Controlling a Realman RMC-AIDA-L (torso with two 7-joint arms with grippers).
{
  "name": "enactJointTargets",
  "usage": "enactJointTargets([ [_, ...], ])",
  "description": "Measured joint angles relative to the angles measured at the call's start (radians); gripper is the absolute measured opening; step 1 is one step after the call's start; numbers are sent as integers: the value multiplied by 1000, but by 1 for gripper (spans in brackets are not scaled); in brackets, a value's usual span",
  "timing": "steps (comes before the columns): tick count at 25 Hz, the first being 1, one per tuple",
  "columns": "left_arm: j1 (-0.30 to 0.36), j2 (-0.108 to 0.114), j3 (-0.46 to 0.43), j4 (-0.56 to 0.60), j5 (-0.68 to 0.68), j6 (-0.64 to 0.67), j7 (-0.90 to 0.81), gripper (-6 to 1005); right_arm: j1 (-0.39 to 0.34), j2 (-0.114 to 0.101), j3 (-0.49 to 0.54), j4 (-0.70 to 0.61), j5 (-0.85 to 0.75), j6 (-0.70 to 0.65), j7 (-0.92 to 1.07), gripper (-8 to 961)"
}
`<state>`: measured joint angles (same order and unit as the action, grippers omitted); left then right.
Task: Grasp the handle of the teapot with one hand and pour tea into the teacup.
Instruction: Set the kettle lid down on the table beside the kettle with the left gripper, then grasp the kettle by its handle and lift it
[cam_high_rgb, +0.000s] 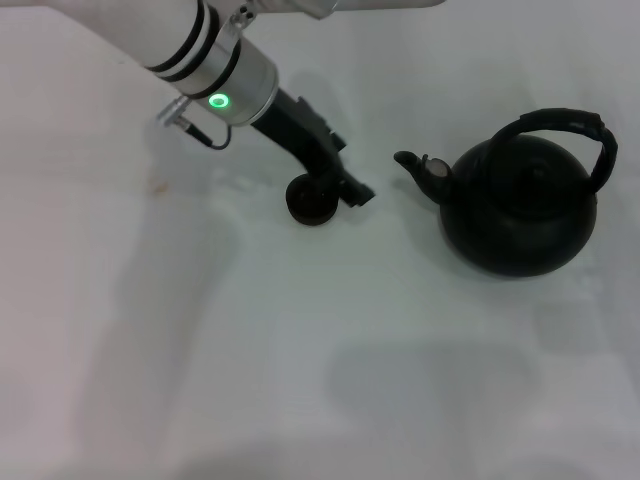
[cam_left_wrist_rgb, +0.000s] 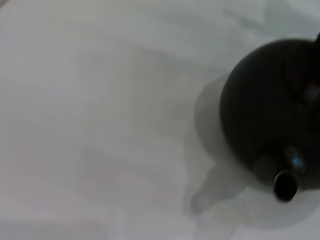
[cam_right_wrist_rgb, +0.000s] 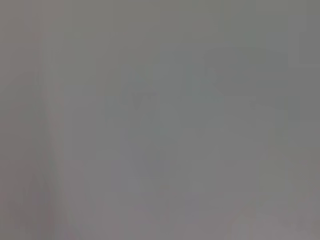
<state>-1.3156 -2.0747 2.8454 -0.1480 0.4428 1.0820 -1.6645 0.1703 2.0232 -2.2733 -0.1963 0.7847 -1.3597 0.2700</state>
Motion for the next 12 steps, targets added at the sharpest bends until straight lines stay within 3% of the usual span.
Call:
enactJointTargets([
  [3,6,1,-1,0,-102,19,95,872,1,0,0,0,0,3,0,742],
  [12,13,3,-2,-9,-224,51,219,873,7,-2,12,1,0,12,-2,742],
])
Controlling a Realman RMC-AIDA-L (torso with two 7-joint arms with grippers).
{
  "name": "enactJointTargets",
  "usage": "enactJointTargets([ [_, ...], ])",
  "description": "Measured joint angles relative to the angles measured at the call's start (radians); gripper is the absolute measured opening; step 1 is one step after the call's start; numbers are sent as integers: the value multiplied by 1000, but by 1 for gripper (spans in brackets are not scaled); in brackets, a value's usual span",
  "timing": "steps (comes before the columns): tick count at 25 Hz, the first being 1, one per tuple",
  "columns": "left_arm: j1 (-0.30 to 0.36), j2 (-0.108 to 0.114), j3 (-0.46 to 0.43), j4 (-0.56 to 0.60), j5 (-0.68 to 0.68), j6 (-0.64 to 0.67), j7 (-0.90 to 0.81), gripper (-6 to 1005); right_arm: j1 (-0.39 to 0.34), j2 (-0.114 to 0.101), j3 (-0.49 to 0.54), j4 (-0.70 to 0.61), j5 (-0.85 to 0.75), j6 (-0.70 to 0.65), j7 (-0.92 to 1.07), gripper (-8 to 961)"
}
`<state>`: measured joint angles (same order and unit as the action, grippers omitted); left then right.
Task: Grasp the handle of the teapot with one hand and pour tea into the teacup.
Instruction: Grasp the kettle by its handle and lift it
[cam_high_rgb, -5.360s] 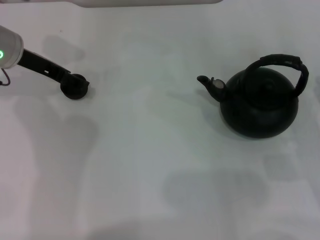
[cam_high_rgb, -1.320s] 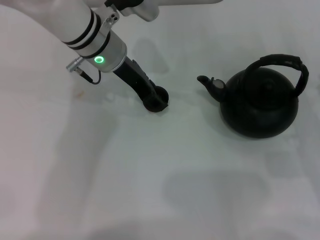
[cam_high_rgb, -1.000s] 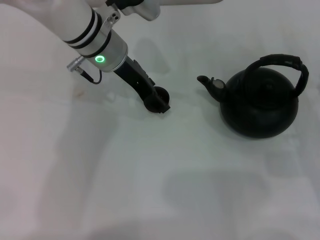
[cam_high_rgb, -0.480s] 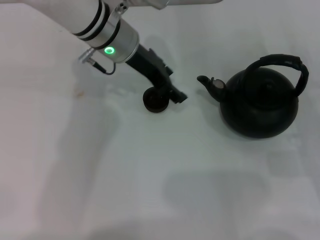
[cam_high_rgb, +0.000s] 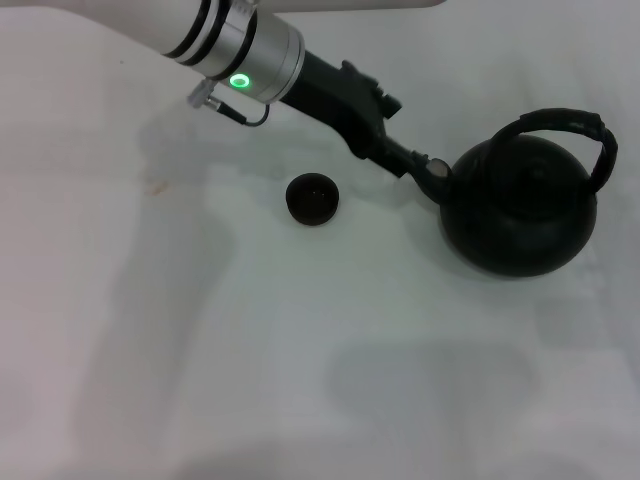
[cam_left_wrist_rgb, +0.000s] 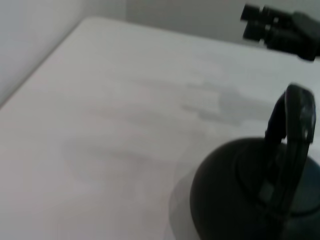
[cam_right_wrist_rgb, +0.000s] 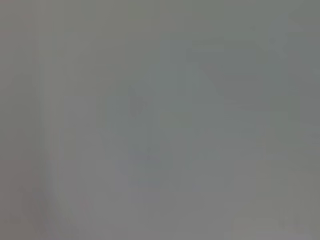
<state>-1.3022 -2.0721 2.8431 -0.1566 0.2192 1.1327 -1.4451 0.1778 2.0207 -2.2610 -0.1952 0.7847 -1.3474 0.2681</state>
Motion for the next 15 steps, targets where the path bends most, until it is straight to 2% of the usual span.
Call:
enactJointTargets([
  [6,31,0,1,-4,-129,27,114,873,3,-1,1,0,0,1,-2,742],
  [8,59,0,-1,-6,-210,35,176,872,4,-1,1,0,-1,1,-2,742],
  [15,249,-1,0,3,-610,64,480,873,2,-1,2,0,-1,1,-3,743],
])
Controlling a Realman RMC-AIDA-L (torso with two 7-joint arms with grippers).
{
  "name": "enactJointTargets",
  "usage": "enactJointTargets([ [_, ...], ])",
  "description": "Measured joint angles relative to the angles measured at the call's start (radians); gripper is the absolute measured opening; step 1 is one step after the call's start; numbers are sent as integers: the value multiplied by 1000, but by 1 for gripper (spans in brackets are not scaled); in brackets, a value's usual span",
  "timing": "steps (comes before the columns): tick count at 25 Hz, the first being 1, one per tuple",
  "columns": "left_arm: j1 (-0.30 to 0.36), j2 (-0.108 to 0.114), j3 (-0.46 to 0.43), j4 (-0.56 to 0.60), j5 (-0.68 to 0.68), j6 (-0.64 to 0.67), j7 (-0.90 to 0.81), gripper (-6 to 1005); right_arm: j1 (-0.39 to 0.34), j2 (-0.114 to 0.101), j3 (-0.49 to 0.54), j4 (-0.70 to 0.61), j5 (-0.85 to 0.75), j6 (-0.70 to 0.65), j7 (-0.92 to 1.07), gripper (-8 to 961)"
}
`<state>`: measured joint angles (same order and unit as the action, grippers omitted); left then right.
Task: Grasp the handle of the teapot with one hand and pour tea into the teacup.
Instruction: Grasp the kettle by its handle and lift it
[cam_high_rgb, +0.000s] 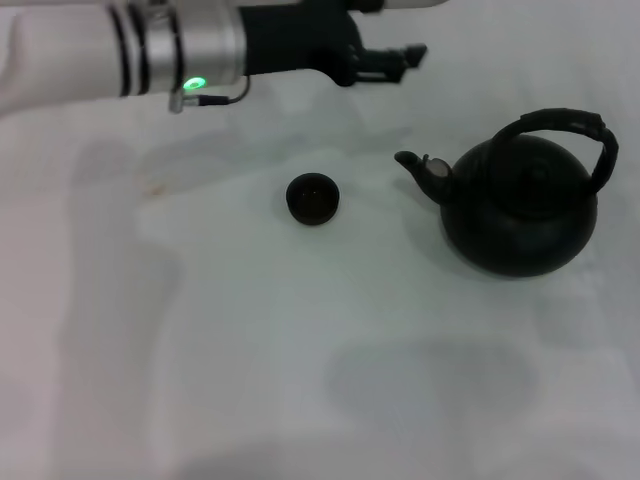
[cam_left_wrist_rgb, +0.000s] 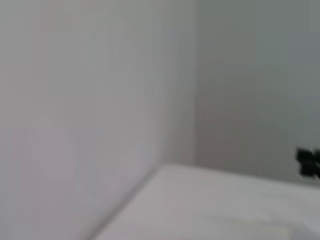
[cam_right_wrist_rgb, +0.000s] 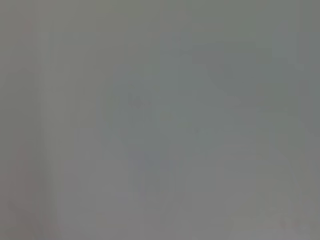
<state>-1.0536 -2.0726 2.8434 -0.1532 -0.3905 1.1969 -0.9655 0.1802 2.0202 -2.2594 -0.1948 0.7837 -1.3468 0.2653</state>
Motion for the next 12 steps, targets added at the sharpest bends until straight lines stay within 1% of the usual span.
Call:
enactJointTargets([
  [3,70,-1,-2,3,-111,31,66,869,0,0,0,0,0,-4,2,743],
  [7,185,-5,-3,14,-304,59,154,862,-2,0,0,-8,0,-11,6,743],
  [8,239,-4,-5,34,-384,84,210,862,-3,1,0,-12,0,-16,14,743],
  [9,239,-4,-5,34,-384,84,210,861,-4,1,0,-13,0,-22,31,743],
  [12,334,-3,-11,69,-533,149,308,861,-6,1,-3,-12,-2,-39,80,742],
])
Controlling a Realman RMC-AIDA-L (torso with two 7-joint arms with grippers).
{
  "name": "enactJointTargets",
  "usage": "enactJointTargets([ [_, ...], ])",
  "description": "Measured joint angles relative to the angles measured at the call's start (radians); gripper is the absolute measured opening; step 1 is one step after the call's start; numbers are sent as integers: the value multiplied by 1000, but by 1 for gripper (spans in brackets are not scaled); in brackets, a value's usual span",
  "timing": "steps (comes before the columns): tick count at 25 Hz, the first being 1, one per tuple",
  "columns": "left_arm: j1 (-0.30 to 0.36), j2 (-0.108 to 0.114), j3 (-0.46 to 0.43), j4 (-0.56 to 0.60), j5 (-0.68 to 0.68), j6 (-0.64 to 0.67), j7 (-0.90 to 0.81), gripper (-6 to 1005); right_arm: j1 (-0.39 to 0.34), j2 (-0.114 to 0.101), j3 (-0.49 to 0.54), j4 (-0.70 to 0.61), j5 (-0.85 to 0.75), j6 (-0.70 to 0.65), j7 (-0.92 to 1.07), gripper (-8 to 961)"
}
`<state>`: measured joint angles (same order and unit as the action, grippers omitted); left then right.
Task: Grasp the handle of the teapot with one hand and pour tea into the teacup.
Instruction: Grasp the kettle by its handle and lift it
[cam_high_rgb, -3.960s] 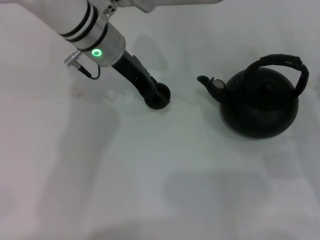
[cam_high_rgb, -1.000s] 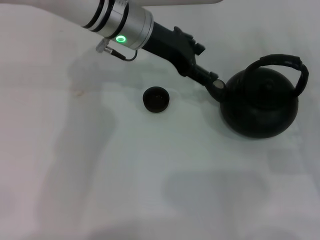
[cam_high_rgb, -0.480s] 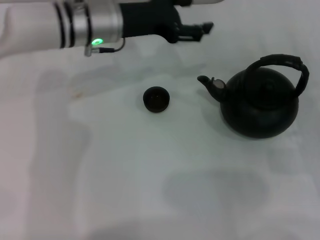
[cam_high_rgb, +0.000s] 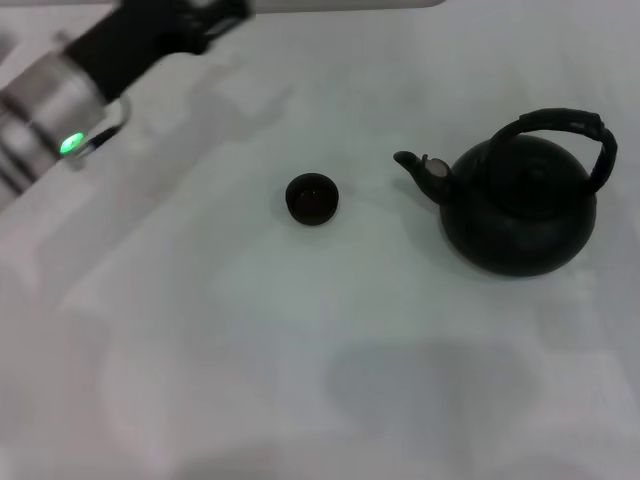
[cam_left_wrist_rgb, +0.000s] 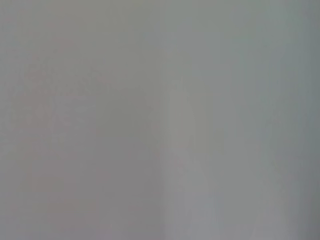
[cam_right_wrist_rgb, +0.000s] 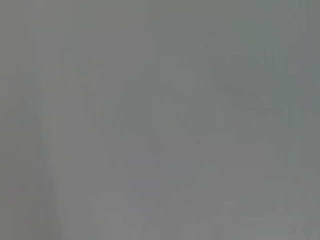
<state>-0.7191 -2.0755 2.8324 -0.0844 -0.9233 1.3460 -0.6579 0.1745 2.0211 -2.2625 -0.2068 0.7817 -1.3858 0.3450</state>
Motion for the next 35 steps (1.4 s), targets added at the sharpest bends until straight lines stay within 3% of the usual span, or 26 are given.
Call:
enactJointTargets([
  [2,19,-1,-1,8,-31,13,19,861,0,-3,-6,6,-5,-20,44,742],
  [3,89,-1,-2,53,-129,56,83,861,0,-6,-8,13,-8,-31,87,742],
  [6,161,-2,-2,97,-215,84,147,862,0,-9,-11,23,-20,-36,134,741],
  [12,233,-3,-2,116,-248,88,170,862,-6,-12,-25,103,-197,-151,193,745],
  [20,255,-5,-1,134,-260,58,196,861,-31,-12,-26,145,-408,-202,223,740],
  [35,268,-5,-1,142,-259,50,205,862,37,-3,-8,82,-413,-17,226,741],
])
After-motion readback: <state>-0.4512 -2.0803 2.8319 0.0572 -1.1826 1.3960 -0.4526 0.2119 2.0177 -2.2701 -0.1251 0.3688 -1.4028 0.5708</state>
